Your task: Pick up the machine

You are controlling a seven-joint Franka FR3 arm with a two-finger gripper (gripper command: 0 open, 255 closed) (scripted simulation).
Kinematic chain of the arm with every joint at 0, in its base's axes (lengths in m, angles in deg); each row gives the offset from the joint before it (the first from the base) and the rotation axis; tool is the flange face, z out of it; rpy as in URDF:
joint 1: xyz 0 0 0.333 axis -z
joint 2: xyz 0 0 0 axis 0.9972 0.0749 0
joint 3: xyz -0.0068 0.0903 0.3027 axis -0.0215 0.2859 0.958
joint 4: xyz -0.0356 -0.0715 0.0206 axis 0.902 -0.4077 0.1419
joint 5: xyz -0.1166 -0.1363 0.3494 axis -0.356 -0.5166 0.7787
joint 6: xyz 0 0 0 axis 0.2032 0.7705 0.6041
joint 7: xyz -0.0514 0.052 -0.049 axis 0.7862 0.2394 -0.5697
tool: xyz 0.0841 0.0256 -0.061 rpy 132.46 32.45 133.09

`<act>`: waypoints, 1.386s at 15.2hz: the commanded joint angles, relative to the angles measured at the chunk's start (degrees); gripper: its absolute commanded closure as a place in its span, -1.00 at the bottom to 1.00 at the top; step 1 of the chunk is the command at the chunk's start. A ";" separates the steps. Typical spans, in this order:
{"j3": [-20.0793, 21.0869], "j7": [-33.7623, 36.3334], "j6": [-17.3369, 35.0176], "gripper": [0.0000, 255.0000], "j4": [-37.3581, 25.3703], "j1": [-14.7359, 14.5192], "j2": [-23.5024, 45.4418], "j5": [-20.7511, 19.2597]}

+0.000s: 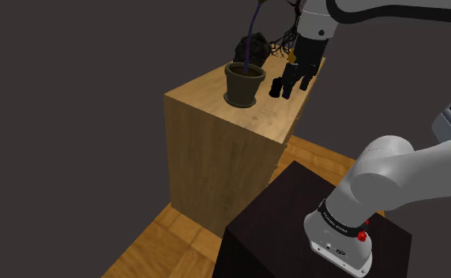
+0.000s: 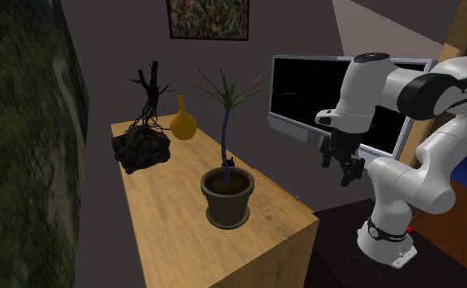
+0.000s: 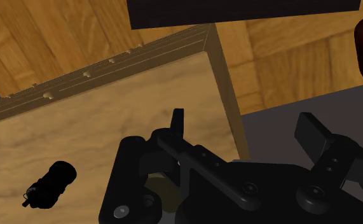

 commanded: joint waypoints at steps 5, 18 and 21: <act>-3.73 -3.75 4.42 -1.00 -1.48 1.73 5.80 -3.31; -14.58 -15.25 16.50 -1.00 -13.78 5.36 28.93 -8.51; -16.72 -18.12 18.44 -1.00 -18.18 5.98 34.91 -8.14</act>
